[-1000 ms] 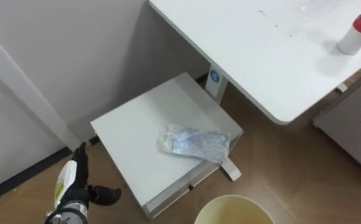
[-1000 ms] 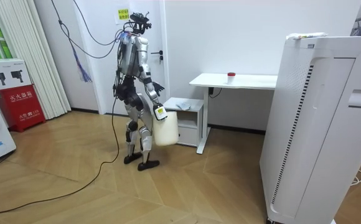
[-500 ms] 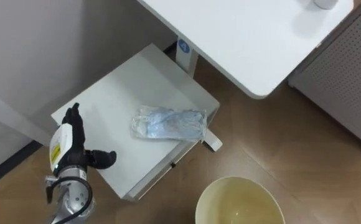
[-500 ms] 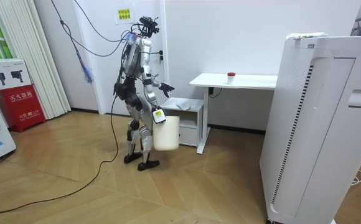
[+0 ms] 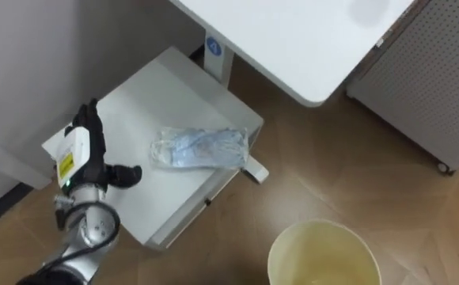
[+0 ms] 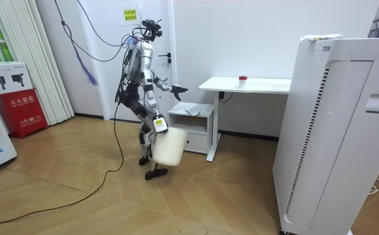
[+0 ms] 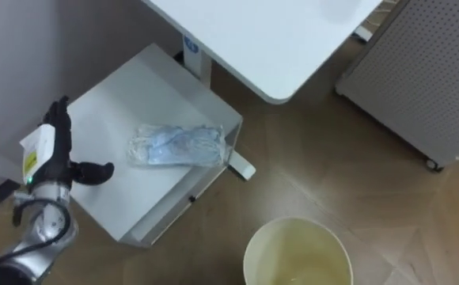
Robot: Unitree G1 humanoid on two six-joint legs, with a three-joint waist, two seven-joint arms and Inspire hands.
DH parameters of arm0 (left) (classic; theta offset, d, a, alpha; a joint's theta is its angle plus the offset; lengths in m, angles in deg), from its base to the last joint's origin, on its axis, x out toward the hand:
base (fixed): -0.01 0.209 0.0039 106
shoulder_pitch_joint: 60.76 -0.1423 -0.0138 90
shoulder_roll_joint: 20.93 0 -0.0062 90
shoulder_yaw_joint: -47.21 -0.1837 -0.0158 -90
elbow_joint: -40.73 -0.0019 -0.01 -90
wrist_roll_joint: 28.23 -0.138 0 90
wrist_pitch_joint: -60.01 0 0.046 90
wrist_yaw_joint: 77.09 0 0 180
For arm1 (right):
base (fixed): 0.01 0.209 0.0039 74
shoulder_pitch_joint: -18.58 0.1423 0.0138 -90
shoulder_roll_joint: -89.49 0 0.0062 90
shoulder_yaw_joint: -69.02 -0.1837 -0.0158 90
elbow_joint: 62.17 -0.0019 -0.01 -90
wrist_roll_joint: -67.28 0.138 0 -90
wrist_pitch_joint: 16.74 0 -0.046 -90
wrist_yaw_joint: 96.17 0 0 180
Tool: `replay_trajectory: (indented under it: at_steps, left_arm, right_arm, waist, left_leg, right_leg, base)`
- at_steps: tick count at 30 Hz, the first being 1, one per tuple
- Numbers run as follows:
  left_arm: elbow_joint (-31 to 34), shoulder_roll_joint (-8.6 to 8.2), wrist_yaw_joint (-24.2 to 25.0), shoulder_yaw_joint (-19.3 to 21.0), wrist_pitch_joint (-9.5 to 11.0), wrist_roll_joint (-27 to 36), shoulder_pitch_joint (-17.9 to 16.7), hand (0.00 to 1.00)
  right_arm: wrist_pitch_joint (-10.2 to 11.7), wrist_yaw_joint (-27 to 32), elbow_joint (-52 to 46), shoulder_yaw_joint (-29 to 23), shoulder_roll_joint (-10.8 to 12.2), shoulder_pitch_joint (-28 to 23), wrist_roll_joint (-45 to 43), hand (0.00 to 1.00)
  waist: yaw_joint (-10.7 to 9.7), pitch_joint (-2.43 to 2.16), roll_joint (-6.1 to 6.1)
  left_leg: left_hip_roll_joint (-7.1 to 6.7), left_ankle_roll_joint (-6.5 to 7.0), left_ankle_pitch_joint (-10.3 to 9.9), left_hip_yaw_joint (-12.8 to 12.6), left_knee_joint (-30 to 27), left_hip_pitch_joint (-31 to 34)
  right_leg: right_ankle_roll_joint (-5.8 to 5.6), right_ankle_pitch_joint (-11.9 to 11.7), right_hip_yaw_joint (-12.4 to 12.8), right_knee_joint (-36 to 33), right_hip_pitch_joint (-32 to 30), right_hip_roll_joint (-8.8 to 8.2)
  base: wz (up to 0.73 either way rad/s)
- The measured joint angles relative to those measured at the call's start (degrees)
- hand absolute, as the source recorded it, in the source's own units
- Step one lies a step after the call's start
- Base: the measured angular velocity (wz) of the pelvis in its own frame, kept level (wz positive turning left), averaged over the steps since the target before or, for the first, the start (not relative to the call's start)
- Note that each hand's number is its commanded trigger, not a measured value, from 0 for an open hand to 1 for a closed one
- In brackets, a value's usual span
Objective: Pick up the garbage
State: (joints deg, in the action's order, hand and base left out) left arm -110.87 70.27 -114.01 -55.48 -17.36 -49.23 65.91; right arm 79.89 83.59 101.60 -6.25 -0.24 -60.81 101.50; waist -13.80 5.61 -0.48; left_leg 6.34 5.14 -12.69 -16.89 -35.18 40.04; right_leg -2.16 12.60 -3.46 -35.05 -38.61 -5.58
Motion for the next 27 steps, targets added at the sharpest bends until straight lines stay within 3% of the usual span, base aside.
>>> replay_trajectory:
  at_steps: [6, 13, 16, 27]
  left_arm:
    - [-1.28, 0.13, -1.56, -4.31, -0.07, -2.40, 1.87, 0.00]
    - [-2.99, 0.00, -1.56, -4.60, -0.09, -5.52, 2.02, 0.00]
    - [-3.23, 0.04, -1.62, -6.74, -0.06, -6.20, 2.38, 0.00]
    - [-5.18, 0.10, -1.50, -12.24, 0.21, -6.77, 3.34, 0.00]
  right_arm:
    - [-0.52, -0.76, 0.21, 2.22, -2.37, -1.43, 3.70, 1.00]
    - [-1.33, -0.59, 1.49, 4.56, -2.63, -2.99, 3.47, 1.00]
    - [-1.89, -0.46, 1.89, 6.25, -2.62, -2.93, 3.36, 1.00]
    - [-2.60, -0.64, 2.13, 10.49, -2.51, -2.67, -2.07, 1.00]
  waist:
    - [-0.43, -0.08, 0.09]
    - [-2.36, -0.14, 0.01]
    - [-3.03, -0.14, 0.02]
    - [-3.73, -0.15, 0.12]
  left_leg:
    - [1.49, -0.31, -0.22, -0.01, -4.18, 3.40]
    - [3.15, -0.95, -1.47, 0.43, -9.04, 7.53]
    - [3.83, -1.12, -1.75, 0.87, -10.67, 9.38]
    - [4.38, -1.70, -2.15, 1.58, -13.93, 13.06]
  right_leg:
    - [1.02, 1.12, 0.09, -4.70, -3.99, 0.59]
    - [2.30, 2.72, -0.39, -9.97, -8.38, 0.76]
    - [2.69, 3.05, -0.86, -11.35, -9.98, 0.96]
    - [3.70, 3.79, -1.33, -15.19, -13.91, 1.42]
  base:
    - [-0.03]
    - [-0.02]
    - [0.00]
    - [-0.01]
